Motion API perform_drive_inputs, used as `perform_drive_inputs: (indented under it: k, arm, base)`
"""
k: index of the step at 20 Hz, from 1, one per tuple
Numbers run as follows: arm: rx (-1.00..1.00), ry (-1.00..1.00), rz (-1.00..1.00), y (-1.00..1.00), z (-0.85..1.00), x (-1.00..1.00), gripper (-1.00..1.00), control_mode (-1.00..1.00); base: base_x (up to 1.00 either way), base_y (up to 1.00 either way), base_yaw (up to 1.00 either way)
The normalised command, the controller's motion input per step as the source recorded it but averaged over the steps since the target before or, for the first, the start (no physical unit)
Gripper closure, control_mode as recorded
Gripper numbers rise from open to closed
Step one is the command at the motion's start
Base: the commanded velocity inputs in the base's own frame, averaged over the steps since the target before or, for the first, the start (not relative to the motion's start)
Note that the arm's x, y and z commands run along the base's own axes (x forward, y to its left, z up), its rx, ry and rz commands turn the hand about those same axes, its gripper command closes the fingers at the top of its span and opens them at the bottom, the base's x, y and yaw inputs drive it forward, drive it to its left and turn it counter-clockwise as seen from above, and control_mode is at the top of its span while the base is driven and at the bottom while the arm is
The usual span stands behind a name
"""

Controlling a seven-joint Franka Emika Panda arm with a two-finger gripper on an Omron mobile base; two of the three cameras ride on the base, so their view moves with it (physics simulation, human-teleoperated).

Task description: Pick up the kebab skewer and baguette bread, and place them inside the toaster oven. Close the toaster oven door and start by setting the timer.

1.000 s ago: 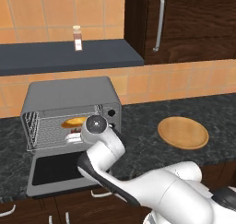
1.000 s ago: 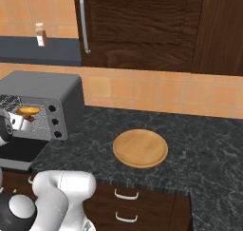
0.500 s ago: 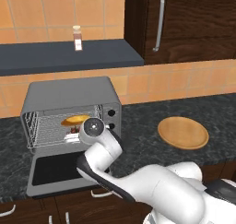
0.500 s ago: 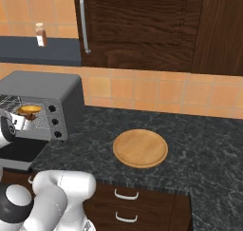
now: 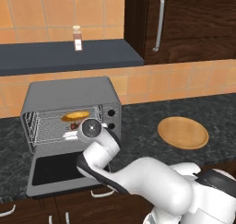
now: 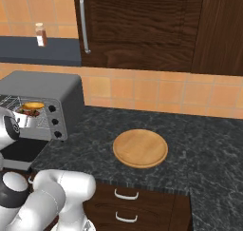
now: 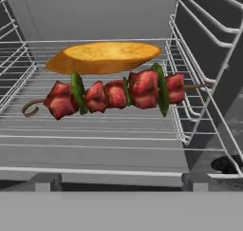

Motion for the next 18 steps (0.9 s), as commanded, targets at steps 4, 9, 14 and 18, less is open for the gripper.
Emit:
perform_drive_inputs:
  k: [4,9,14,18]
  arm:
    - [0.0,-0.05,0.0,0.15,-0.07,0.3,-1.0,-1.0]
    - [0.0,0.0,0.0,0.09,0.0,0.22,-1.0,-1.0]
    - [0.0,0.0,0.0,0.07,0.0,0.21,-1.0,-1.0]
    - [0.0,0.0,0.0,0.08,0.0,0.24,-1.0,-1.0]
  base:
    - [0.0,0.0,0.0]
    - [0.0,0.0,0.0]
    - [0.0,0.0,0.0]
    - [0.0,0.0,0.0]
